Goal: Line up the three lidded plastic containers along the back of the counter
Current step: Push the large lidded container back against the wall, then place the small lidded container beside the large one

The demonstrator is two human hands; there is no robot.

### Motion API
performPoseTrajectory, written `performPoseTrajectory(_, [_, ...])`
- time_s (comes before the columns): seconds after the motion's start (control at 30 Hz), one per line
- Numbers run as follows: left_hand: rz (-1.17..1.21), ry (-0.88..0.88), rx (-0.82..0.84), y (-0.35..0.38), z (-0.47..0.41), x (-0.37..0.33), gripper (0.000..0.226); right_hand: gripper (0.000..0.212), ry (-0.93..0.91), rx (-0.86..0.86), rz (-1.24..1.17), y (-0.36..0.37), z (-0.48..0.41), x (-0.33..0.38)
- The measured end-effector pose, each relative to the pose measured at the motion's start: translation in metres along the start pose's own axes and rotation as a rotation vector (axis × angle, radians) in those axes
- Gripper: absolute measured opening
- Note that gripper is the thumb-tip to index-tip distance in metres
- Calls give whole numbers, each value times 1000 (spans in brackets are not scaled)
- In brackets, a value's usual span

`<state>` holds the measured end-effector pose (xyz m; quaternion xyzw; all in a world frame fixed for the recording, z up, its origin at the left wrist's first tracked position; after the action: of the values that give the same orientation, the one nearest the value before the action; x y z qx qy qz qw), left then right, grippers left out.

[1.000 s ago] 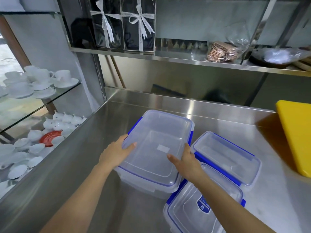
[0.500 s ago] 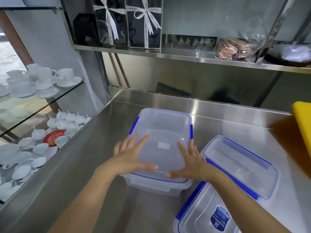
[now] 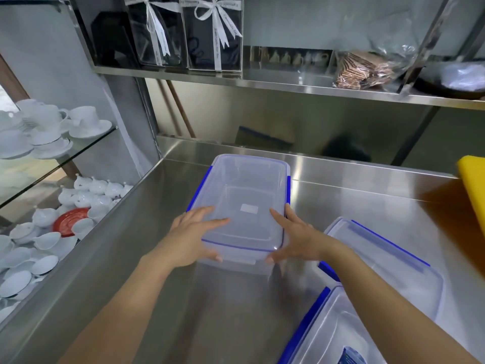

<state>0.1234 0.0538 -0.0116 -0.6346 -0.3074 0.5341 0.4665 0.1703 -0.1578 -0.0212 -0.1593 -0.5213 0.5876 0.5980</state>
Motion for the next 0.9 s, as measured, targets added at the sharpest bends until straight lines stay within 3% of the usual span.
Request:
performPoseTrajectory(0.1, [-108, 9, -146, -8, -19, 1, 70, 101, 26, -57, -57, -15, -20, -3])
performPoseTrajectory(0.37, [-121, 4, -187, -7, -30, 9, 63, 93, 61, -110, -22, -22, -40, -11])
performPoseTrajectory(0.57, [-160, -73, -40, -1, -28, -8, 66, 94, 46, -129, 43, -22, -26, -14])
performPoseTrajectory(0.7, [76, -64, -380, -7, -22, -64, 42, 84, 65, -186, -25, -50, 0, -35])
performPoseTrajectory(0.73, [154, -64, -401, -1, -22, -80, 32, 81, 95, -205, -42, -57, 10, -46])
performPoseTrajectory(0.8, [299, -78, -312, 24, -26, -107, 15, 76, 155, -248, -29, -69, 26, -73])
performPoseTrajectory(0.9, [414, -102, -65, 68, -35, -138, 16, 71, 246, -271, 33, -75, 47, -117])
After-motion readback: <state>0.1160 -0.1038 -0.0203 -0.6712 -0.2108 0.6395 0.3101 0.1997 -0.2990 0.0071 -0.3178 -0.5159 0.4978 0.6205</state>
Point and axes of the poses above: each hand's wrist, its own z-axis away from the middle knuckle, its own y-axis out of the palm, x = y × z, the point moved 7 cm from there along -z, towards the middle knuckle, and after that the axes turned 9 degrees about y, right-handed, at the moved point
